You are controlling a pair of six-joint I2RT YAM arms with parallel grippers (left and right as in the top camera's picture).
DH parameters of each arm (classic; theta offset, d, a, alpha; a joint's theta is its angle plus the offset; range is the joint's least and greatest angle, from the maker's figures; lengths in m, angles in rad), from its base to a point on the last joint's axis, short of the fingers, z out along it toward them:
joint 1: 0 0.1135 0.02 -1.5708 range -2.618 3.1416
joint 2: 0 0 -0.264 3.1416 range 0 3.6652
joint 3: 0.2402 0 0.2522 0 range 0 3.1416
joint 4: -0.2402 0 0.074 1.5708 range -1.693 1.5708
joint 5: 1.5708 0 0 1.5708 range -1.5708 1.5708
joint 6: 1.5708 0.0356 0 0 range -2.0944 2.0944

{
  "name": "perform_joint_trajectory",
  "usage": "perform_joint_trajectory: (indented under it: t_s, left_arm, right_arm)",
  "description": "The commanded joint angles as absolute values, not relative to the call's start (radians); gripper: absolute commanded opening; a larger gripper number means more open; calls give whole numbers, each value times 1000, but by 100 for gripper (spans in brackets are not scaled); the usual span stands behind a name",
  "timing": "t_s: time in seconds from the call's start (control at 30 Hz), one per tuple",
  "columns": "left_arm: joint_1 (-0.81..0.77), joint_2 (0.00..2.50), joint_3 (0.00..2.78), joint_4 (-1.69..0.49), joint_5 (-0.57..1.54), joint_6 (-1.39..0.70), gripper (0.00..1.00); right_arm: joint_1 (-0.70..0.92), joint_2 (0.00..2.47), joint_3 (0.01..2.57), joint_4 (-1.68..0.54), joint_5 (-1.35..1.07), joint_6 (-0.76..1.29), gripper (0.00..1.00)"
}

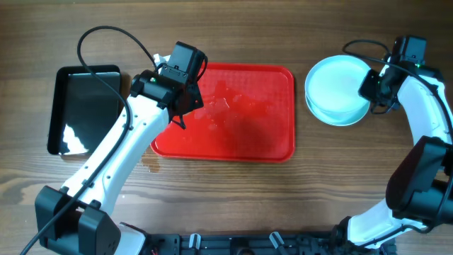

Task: Clean dirty plates on tray and stack at the side
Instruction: 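Lower the plate onto the plate stack and release it, then place the sponge into the black tray with the left gripper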

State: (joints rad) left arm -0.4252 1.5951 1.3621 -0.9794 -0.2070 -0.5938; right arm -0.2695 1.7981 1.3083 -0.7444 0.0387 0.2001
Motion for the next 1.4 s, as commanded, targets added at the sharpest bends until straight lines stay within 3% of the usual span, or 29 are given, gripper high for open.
perform_joint_trajectory:
  t_s: [0.0, 0.1, 0.23, 0.43, 0.5, 0.57, 0.63, 0.93, 1.27, 1.37]
  left_arm:
    - [-421, 1604, 1354, -973, -198, -611, 5]
    - [-421, 1604, 1354, -968, -198, -611, 5]
    - [-421, 1604, 1354, -957, -199, -611, 4]
    - [-344, 1604, 1354, -954, -262, -607, 4]
    - [-289, 1604, 1354, -960, -258, -607, 4]
    - [-228, 1604, 1354, -970, -258, -606, 4]
    - [-171, 1605, 1354, -971, -259, -606, 4]
    - [111, 1732, 1354, -912, -258, -543, 4]
    - [253, 1903, 1354, -853, -258, -538, 4]
    - [285, 1937, 1354, -837, -258, -528, 13]
  right_arm:
    - [-269, 1811, 1327, -746, 60, 210, 59]
    - [-268, 1810, 1327, -746, 32, 209, 68]
    - [-268, 1804, 1327, -759, -72, 208, 69]
    - [-228, 1755, 1327, -772, -362, 210, 69]
    - [-206, 1737, 1327, -773, -392, 210, 60]
    - [-178, 1720, 1327, -780, -402, 213, 53]
    - [-144, 1712, 1327, -786, -402, 214, 53]
    - [83, 1712, 1327, -796, -400, 211, 60]
    - [257, 1712, 1327, -733, -287, 266, 60]
    - [286, 1711, 1327, -725, -287, 266, 61]
